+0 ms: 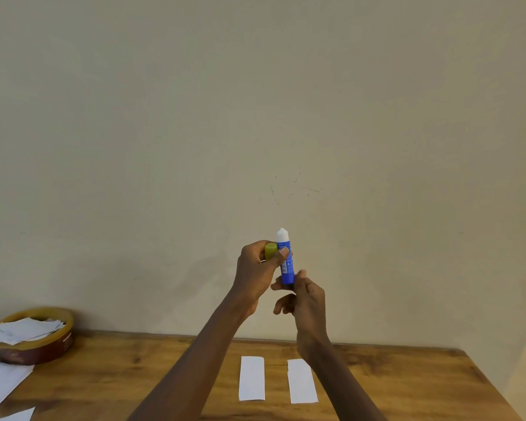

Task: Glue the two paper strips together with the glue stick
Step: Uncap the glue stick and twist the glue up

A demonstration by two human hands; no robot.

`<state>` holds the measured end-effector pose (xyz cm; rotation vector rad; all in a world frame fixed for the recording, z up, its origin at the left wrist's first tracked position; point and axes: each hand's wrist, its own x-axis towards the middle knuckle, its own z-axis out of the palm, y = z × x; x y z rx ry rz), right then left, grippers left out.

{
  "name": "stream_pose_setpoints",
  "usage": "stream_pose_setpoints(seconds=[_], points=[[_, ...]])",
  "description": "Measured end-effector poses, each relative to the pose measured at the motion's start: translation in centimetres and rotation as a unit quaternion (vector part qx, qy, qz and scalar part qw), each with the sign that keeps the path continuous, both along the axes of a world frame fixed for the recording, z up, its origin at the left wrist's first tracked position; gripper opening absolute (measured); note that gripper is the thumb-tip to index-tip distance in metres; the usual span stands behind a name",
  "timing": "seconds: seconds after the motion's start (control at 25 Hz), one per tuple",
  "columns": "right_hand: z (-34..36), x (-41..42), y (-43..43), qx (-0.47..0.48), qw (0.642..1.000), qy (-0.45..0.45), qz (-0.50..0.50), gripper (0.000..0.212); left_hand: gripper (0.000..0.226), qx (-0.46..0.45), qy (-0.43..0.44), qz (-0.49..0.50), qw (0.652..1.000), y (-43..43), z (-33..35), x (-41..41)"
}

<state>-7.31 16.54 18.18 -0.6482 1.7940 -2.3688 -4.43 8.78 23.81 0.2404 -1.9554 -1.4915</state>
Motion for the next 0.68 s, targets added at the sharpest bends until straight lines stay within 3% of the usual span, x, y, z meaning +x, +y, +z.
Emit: stream_pose_setpoints(seconds=[0.16, 0.32, 0.52, 0.68], points=[[-0.12, 0.3, -0.18, 0.007, 0.999, 0.029, -0.02, 0.008, 0.013, 0.017, -0.003, -0.015, 1.0, 0.2, -0.06, 0.05], [-0.13, 0.23, 0.05, -0.008, 1.0, -0.003, 0.028, 0.033, 0.02, 0.021, -0.002, -0.016, 1.0, 0.01, -0.14, -0.01], [-0.11, 0.14, 0.11, -0.001, 0.998, 0.035, -0.05, 0.002, 0.018, 0.013, -0.005, -0.007, 1.0, 0.08, -0.09, 0.03], [0.15, -0.15, 0.33, 0.006, 1.0, -0.001, 0.012, 0.025, 0.023, 0.003, -0.003, 0.002, 1.0, -0.02, -0.22, 0.02]])
